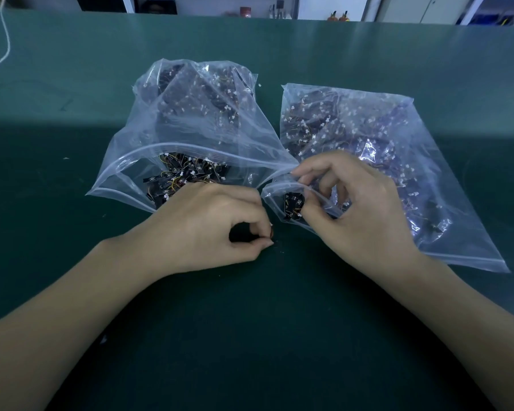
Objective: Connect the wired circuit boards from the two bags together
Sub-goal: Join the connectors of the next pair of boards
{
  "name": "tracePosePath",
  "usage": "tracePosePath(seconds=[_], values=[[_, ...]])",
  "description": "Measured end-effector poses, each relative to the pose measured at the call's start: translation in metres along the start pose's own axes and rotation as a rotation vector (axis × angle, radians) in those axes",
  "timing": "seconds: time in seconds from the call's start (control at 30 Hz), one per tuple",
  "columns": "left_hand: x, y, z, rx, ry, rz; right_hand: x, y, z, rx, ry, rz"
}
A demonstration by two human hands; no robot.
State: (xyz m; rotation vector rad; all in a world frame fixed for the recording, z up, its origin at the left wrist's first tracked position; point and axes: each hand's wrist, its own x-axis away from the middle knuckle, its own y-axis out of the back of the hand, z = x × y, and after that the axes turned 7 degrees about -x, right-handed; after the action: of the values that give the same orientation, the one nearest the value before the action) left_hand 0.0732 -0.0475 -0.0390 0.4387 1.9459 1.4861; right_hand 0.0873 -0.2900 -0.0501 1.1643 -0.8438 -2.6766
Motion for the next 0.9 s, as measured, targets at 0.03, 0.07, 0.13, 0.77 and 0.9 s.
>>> tracePosePath(seconds=[0.03, 0.07, 0.13, 0.77, 0.9], values=[[0.000, -0.001, 0.000, 0.007, 0.006, -0.001, 0.000, 0.000, 0.000, 0.000, -0.004, 0.002], [0.000, -0.001, 0.000, 0.022, 0.012, -0.006, 0.000, 0.000, 0.000, -0.001, -0.007, 0.005], [0.001, -0.003, 0.001, 0.066, 0.016, -0.027, 0.000, 0.000, 0.000, -0.003, -0.013, 0.014], [-0.002, -0.011, -0.004, 0.127, 0.038, -0.502, -0.001, -0.001, 0.002, -0.142, 0.117, 0.079], [-0.003, -0.010, -0.006, 0.122, 0.016, -0.525, 0.000, -0.002, 0.001, -0.109, 0.097, 0.071]])
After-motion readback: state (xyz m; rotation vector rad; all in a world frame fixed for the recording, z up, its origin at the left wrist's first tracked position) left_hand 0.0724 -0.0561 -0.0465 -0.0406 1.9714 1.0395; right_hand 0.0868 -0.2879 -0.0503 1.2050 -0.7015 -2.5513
